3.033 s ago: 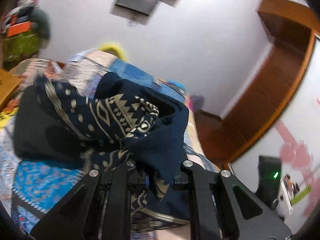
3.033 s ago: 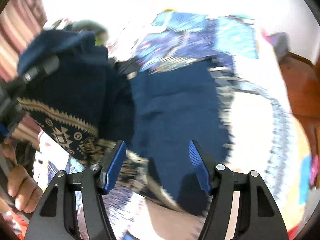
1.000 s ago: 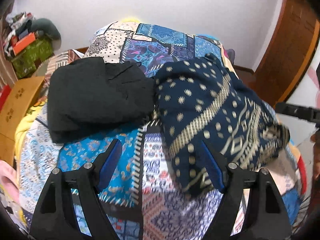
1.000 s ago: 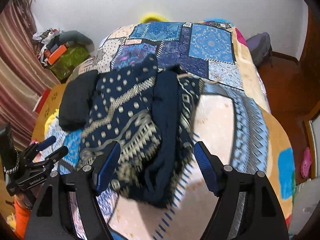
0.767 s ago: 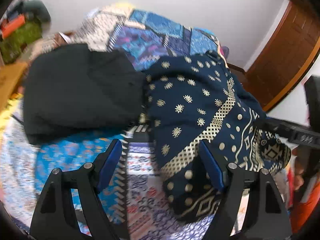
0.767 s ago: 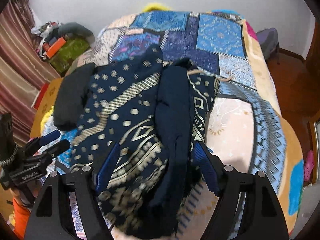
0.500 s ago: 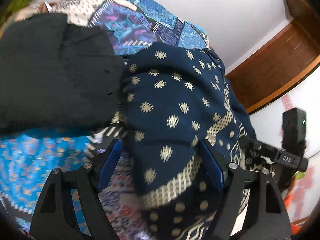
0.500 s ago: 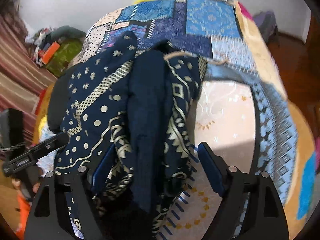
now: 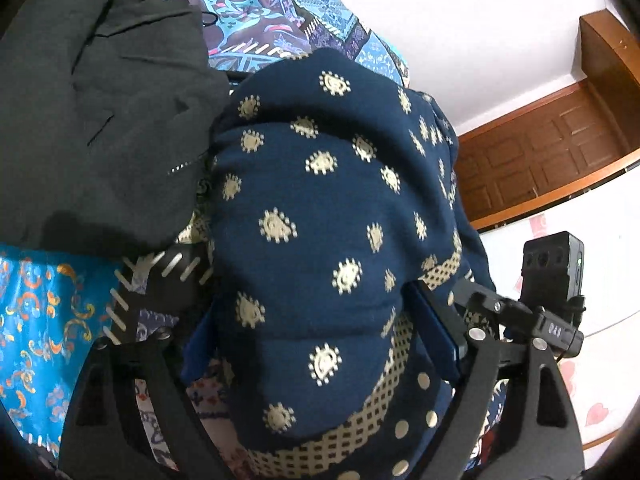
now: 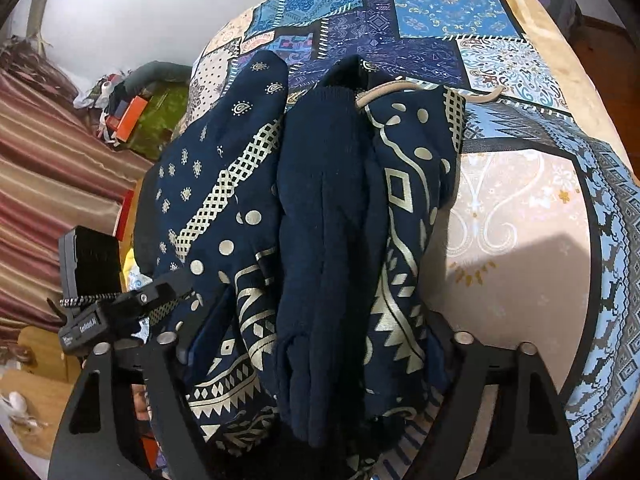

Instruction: Fold large clothes

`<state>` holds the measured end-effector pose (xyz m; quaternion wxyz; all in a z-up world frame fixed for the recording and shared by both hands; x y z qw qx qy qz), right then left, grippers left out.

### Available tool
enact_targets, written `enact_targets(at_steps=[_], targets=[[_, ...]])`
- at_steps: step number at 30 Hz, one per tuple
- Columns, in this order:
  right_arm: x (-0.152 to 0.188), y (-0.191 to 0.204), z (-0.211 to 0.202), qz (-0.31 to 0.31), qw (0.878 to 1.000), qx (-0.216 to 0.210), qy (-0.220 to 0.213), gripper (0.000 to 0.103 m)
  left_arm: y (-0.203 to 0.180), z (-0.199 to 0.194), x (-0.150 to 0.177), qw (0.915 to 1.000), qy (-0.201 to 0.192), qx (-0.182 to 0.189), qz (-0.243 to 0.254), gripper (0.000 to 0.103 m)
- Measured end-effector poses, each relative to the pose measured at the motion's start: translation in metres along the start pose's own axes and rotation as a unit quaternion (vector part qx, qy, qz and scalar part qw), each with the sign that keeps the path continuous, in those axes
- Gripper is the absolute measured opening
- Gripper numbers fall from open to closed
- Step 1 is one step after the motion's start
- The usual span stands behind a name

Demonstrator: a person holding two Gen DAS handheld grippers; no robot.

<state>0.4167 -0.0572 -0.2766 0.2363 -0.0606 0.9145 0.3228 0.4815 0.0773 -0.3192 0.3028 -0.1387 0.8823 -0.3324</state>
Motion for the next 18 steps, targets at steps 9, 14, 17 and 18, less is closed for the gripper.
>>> enact_targets(at_steps=[9,14,17,18], targets=[[0.0,0.014,-0.024,0.025,0.999,-0.021,0.004,0.03,-0.021,-0.036,0.008,0.9996,-0.003,0.003,0.026,0.048],[-0.007,0.047,-0.044,0.004,1.0,-0.029,-0.011,0.029,-0.036,-0.08,-0.002,0.9986,-0.035,0.009,0.04,0.045],[-0.016,0.075,-0.053,-0.017,0.999,-0.041,-0.023,0.029,-0.044,-0.117,-0.022,0.996,-0.067,0.006,0.059,0.045],[-0.02,0.086,-0.054,-0.026,0.998,-0.045,-0.027,0.029,-0.045,-0.131,-0.029,0.9948,-0.078,0.004,0.066,0.045]])
Point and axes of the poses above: each gripper's, at about its wrist camera, not at the fingertips, and z roughly the way its jaws point, y to its left, x to its underside, the point moved 10 cm from there along z, roughly the way its jaws point, and after that the axes turned 13 degrees about -y, right-handed, at the moved point
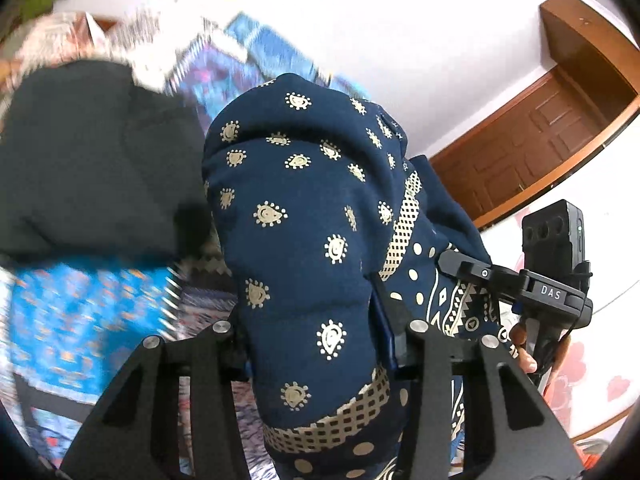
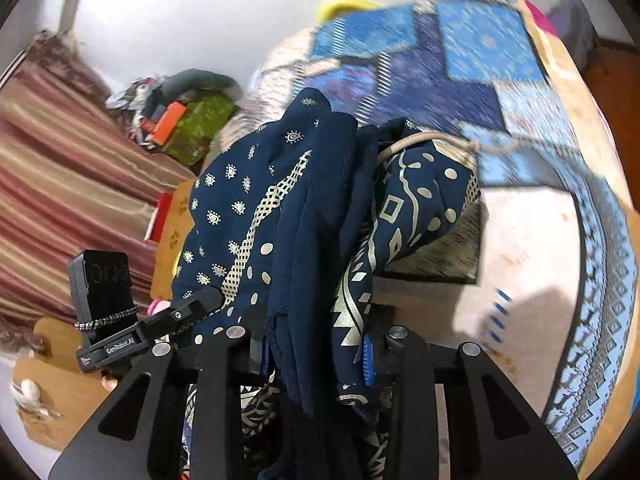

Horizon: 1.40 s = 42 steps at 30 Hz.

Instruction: Fold large clothes

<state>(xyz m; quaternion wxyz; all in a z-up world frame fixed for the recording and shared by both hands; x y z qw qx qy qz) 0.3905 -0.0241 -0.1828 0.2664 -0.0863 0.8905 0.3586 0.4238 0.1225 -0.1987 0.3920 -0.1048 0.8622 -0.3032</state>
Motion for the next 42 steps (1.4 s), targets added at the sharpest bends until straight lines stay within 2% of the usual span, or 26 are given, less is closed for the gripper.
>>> enact_targets(at_steps=[7,12,18,21,24,27,29,31,33,35,36,39,42], targets=[[-0.04,0.094,0.018,-0.06,0.997,-0.046,-0.03,0.029,0.022,-0.08,-0.067,0.9963,-0.075,-0.029,0.032,0.045],[-0.065,0.145,0.054,-0.09,0.992,-0.075,-0.043,0.029,0.059,-0.111,-0.109,0.9917,-0.107,-0.057,0.041,0.045],[-0.079,0.171,0.122,-0.116,0.989,-0.085,-0.043,0.029,0.119,-0.113,-0.141,0.9865,-0.127,-0.095,0.04,0.045],[-0.081,0.173,0.159,-0.122,0.988,-0.083,-0.042,0.029,0.157,-0.095,-0.152,0.9845,-0.129,-0.116,0.025,0.045],[-0.076,0.17,0.195,-0.121,0.989,-0.074,-0.033,0.029,0.194,-0.074,-0.149,0.9831,-0.118,-0.14,0.008,0.045],[-0.063,0.147,0.237,-0.11,0.993,-0.051,-0.006,0.029,0.236,-0.042,-0.131,0.9823,-0.079,-0.17,-0.009,0.048],[-0.046,0.122,0.266,-0.103,0.994,-0.019,0.023,0.029,0.259,-0.025,-0.115,0.9802,-0.06,-0.188,-0.018,0.054],[-0.031,0.101,0.283,-0.112,0.993,0.01,0.04,0.03,0.264,-0.018,-0.107,0.9817,-0.064,-0.178,-0.022,0.062],[-0.024,0.09,0.285,-0.12,0.992,0.019,0.042,0.036,0.262,-0.02,-0.101,0.982,-0.068,-0.175,-0.02,0.064],[-0.021,0.086,0.276,-0.123,0.991,0.022,0.039,0.039,0.254,-0.028,-0.097,0.9783,-0.072,-0.194,-0.001,0.065],[-0.02,0.085,0.271,-0.124,0.991,0.024,0.041,0.044,0.253,-0.031,-0.095,0.9765,-0.072,-0.203,0.006,0.066],[-0.019,0.087,0.248,-0.146,0.988,0.045,0.038,0.045,0.243,-0.047,-0.091,0.9721,-0.072,-0.222,0.025,0.066],[-0.017,0.093,0.222,-0.19,0.978,0.079,0.024,0.045,0.231,-0.068,-0.084,0.9665,-0.071,-0.243,0.046,0.066]])
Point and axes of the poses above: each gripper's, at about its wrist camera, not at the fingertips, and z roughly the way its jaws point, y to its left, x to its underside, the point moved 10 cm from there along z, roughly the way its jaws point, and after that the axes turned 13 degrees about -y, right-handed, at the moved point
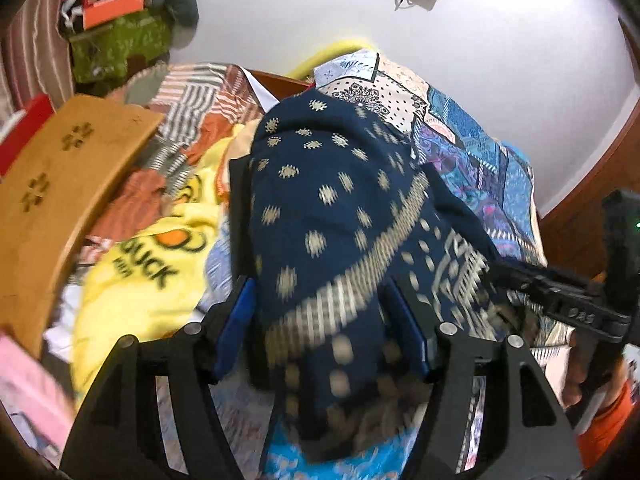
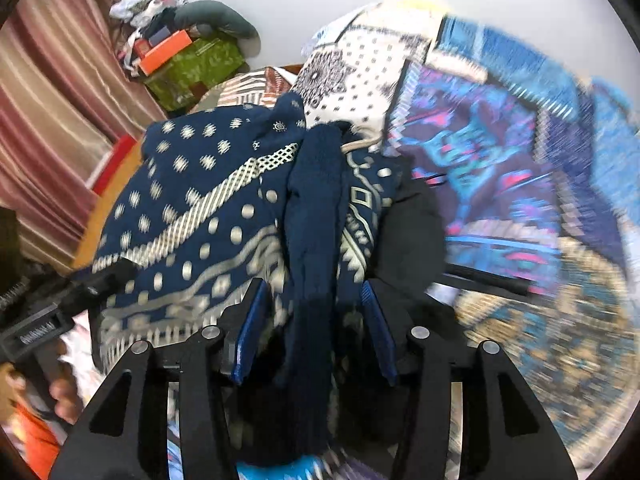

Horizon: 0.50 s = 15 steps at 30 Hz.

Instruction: Fold large clothes

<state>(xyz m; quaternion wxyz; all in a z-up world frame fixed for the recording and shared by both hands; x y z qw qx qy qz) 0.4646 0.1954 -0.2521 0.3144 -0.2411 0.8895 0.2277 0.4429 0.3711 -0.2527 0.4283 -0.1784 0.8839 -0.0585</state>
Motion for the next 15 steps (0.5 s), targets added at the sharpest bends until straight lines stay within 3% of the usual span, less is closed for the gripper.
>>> enact_targets(at_steps=[4,8,12,15], targets=[[-0.001,0.013,-0.053,-0.034,0.999,0.004,-0.033,0.045,-0.008,-0.049,-0.001,0.9987,-0.02,-0.026,0.038,0.066],[-0.014,0.032,-0.121,-0.038,0.994,-0.012,-0.098,0.045,-0.03,-0.116,-0.013,0.9945,-0.075,-0.031,0.066,0.066],[-0.028,0.052,-0.187,-0.039,0.985,-0.025,-0.167,0.045,-0.064,-0.196,-0.028,0.9841,-0.154,-0.027,0.085,0.066],[-0.036,0.068,-0.245,-0.044,0.972,-0.032,-0.229,0.045,-0.092,-0.259,-0.034,0.9718,-0.214,-0.016,0.098,0.066]])
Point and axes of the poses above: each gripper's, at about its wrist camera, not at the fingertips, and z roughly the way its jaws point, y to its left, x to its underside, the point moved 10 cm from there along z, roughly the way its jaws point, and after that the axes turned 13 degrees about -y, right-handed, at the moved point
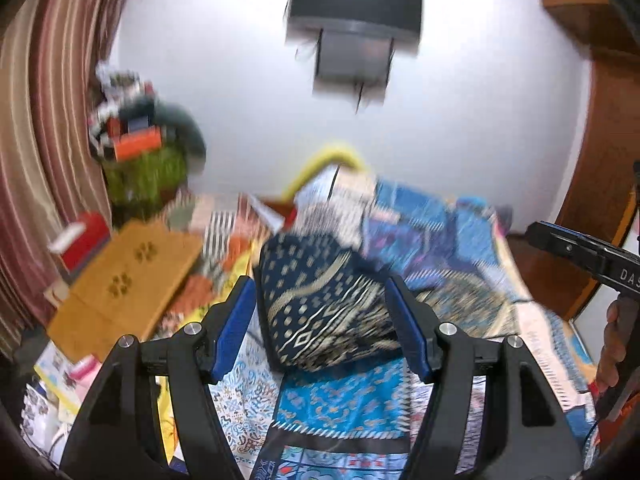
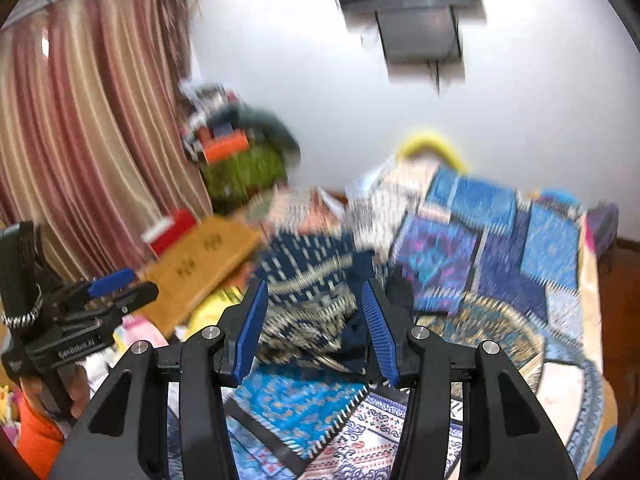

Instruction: Fold large clothes

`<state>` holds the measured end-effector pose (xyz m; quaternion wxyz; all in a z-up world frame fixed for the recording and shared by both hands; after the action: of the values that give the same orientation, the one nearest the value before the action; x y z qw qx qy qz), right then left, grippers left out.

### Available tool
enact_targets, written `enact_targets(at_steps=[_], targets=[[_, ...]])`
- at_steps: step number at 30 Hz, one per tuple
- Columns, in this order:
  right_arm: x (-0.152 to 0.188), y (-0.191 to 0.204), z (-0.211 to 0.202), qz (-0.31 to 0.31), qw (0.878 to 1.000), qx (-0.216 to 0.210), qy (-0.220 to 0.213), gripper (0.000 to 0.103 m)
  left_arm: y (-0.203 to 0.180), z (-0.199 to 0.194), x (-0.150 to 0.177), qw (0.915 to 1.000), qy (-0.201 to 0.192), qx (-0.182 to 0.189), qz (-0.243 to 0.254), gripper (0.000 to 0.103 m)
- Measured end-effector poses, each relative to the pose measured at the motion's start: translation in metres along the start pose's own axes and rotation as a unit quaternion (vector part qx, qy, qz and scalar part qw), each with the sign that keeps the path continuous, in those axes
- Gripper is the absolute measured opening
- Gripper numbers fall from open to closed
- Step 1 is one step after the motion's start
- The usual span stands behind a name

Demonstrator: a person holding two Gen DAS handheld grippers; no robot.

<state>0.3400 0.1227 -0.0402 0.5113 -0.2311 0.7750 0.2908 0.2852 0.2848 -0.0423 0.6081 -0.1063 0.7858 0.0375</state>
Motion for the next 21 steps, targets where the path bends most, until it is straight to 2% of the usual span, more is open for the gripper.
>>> enact_targets(at_steps=[2,7,11,14,16,17,18,21], targets=[[-0.021,0.014,-0.039,-0.001,0.999,-0.008,-0.045,0.045,-0.015,-0.037,-0.02,0.9992,-0.041,0.002,0.005,0.066],[-0.043,0.043,-0.106,-0.014,0.993,-0.019,-0.117,0.045,-0.042,-0.117,-0.049,0.9924,-0.122,0.002,0.011,0.066],[-0.047,0.063,-0.155,-0.033,0.986,-0.017,-0.161,0.045,-0.062,-0.173,-0.054,0.9849,-0.172,-0.005,0.019,0.066],[-0.04,0.074,-0.177,-0.052,0.982,-0.013,-0.18,0.045,-0.073,-0.198,-0.049,0.9821,-0.188,-0.004,0.017,0.066],[-0.036,0.078,-0.185,-0.065,0.98,-0.005,-0.19,0.051,-0.076,-0.206,-0.045,0.9807,-0.194,-0.008,0.019,0.066],[-0.034,0.079,-0.189,-0.068,0.979,0.004,-0.194,0.059,-0.078,-0.211,-0.044,0.9799,-0.198,-0.013,0.02,0.066],[-0.033,0.077,-0.193,-0.068,0.978,0.009,-0.198,0.067,-0.08,-0.218,-0.041,0.9791,-0.202,-0.017,0.021,0.07],[-0.029,0.075,-0.2,-0.063,0.977,0.021,-0.205,0.082,-0.081,-0.225,-0.035,0.978,-0.207,-0.021,0.011,0.099]])
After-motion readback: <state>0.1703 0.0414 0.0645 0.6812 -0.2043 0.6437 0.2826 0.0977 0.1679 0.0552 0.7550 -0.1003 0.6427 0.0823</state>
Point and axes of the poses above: each gripper's, at about its wrist camera, not at the fingertips, and z roughly the way its jaws point, y to its left, x to its underside, the point moved 10 cm from there along z, roughly the way its jaws point, and after that the axes turned 13 degrees about -y, right-handed, at the moved point
